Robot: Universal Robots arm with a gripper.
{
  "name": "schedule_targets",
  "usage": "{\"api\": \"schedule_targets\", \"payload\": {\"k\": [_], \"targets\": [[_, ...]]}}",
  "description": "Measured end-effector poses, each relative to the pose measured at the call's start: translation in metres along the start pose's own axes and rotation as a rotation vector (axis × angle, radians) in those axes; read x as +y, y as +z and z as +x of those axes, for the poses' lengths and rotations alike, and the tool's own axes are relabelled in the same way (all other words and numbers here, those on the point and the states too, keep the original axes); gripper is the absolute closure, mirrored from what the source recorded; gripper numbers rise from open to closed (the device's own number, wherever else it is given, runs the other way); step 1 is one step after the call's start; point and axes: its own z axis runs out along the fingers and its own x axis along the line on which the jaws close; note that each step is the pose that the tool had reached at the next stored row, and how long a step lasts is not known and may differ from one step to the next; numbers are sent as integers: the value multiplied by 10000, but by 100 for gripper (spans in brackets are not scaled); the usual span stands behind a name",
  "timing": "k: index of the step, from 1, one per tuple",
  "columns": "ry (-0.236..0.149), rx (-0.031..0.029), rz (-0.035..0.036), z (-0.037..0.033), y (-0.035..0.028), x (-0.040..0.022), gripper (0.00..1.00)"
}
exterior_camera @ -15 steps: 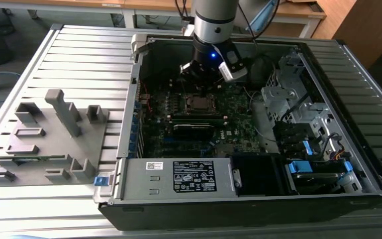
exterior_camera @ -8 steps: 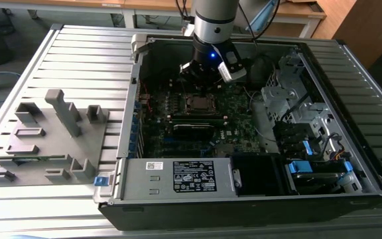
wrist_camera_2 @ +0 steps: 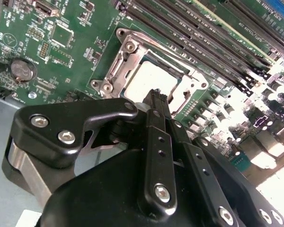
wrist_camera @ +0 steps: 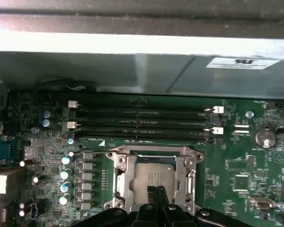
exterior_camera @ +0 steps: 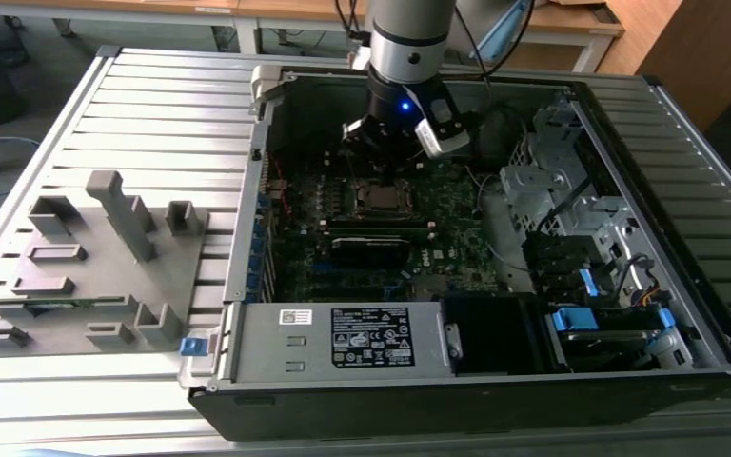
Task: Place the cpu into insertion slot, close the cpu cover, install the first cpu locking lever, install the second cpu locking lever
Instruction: 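Close the cpu cover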
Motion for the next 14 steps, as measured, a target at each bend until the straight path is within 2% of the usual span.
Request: {"api": "schedule_targets", "payload": {"k": [3, 7, 10, 14], "targets": [[-1, -7, -1, 59, 26, 1, 90], [0, -9, -1, 97, 94, 0, 90], [0, -8, 2, 101, 98, -1, 90], [0, -11, -2, 148, 116, 1, 90]]}}
